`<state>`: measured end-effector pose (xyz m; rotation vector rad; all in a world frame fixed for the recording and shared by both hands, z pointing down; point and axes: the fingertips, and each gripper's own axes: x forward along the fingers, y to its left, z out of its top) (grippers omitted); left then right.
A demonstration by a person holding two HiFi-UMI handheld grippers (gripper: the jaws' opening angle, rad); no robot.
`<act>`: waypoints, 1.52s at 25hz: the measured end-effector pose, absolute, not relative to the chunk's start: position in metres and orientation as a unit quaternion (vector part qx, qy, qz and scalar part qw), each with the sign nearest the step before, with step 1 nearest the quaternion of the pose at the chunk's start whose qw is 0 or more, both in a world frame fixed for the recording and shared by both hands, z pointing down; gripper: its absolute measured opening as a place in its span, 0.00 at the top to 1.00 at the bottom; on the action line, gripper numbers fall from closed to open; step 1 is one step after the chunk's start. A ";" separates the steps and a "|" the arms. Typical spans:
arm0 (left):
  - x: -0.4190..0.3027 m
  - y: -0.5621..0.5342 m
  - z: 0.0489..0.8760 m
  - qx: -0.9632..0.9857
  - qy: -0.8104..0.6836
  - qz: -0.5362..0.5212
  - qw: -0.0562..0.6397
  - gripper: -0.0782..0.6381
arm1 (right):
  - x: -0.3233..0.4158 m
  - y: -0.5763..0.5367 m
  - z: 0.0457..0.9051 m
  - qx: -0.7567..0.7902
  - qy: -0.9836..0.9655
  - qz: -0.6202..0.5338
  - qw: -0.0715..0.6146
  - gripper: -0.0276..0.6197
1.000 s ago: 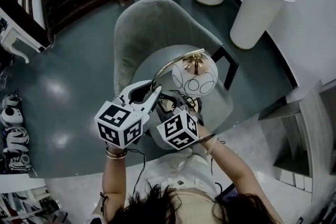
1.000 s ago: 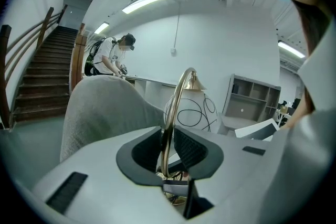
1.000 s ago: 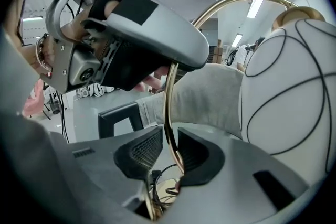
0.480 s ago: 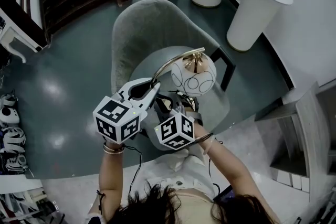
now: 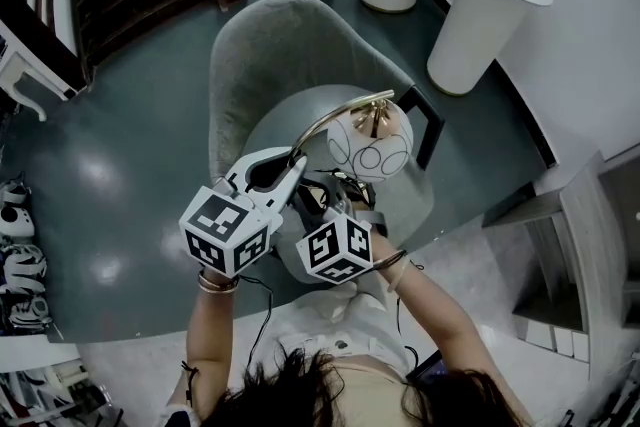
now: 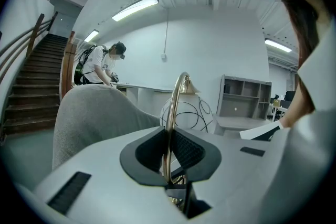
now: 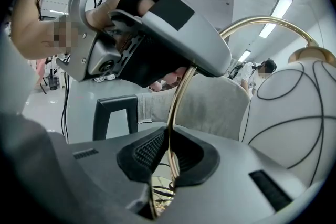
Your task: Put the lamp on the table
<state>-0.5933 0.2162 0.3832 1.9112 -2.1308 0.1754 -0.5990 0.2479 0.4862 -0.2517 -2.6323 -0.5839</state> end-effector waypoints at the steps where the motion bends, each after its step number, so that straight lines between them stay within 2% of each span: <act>1: -0.592 0.216 0.383 0.661 -0.735 0.061 0.135 0.84 | -0.598 0.248 0.486 -0.091 -0.949 -0.212 0.215 0.88; 38: -0.562 0.203 0.359 0.673 -0.729 0.036 0.117 0.84 | -0.573 0.250 0.464 -0.105 -0.948 -0.227 0.198 0.88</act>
